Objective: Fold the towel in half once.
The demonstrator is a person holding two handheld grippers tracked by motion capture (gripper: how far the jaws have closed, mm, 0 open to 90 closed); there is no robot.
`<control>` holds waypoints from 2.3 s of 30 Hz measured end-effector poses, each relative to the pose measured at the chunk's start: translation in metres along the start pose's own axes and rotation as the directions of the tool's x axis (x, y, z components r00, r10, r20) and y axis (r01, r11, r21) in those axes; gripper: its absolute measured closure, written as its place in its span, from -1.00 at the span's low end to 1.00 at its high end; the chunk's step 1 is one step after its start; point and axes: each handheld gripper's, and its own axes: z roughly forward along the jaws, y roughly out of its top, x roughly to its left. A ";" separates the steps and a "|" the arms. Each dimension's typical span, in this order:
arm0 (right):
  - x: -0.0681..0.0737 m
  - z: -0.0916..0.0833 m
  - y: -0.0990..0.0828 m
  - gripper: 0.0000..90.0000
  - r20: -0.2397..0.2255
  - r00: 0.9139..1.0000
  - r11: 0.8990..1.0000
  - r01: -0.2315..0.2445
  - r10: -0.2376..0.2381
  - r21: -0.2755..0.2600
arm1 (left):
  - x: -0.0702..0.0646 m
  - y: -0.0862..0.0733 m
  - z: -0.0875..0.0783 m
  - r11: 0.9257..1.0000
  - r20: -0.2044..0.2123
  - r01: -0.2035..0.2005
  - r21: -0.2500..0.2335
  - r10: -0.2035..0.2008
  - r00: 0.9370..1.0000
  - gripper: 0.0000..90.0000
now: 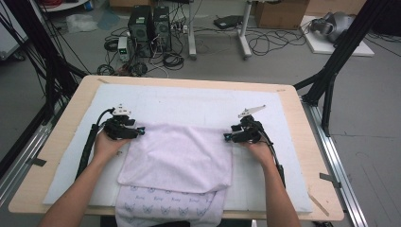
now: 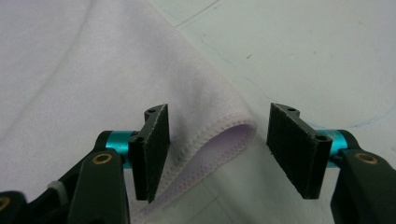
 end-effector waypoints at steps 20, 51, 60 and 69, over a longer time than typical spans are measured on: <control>0.005 -0.014 0.037 0.91 0.075 0.992 0.994 0.102 -0.099 -0.026 | 0.005 0.042 -0.007 0.999 -0.043 -0.039 -0.002 0.039 0.998 0.94; 0.063 -0.054 0.021 0.14 -0.013 0.986 0.984 0.165 -0.166 -0.071 | -0.014 0.012 -0.052 0.990 0.030 -0.110 -0.086 0.112 0.993 0.16; 0.094 -0.052 -0.032 0.39 -0.116 0.969 0.976 0.215 -0.218 -0.042 | -0.034 -0.026 -0.064 0.989 0.092 -0.118 -0.088 0.126 0.988 0.14; 0.109 -0.034 -0.061 0.65 -0.168 0.960 0.974 0.225 -0.222 -0.006 | -0.046 -0.040 -0.070 0.987 0.113 -0.145 -0.075 0.153 0.982 0.13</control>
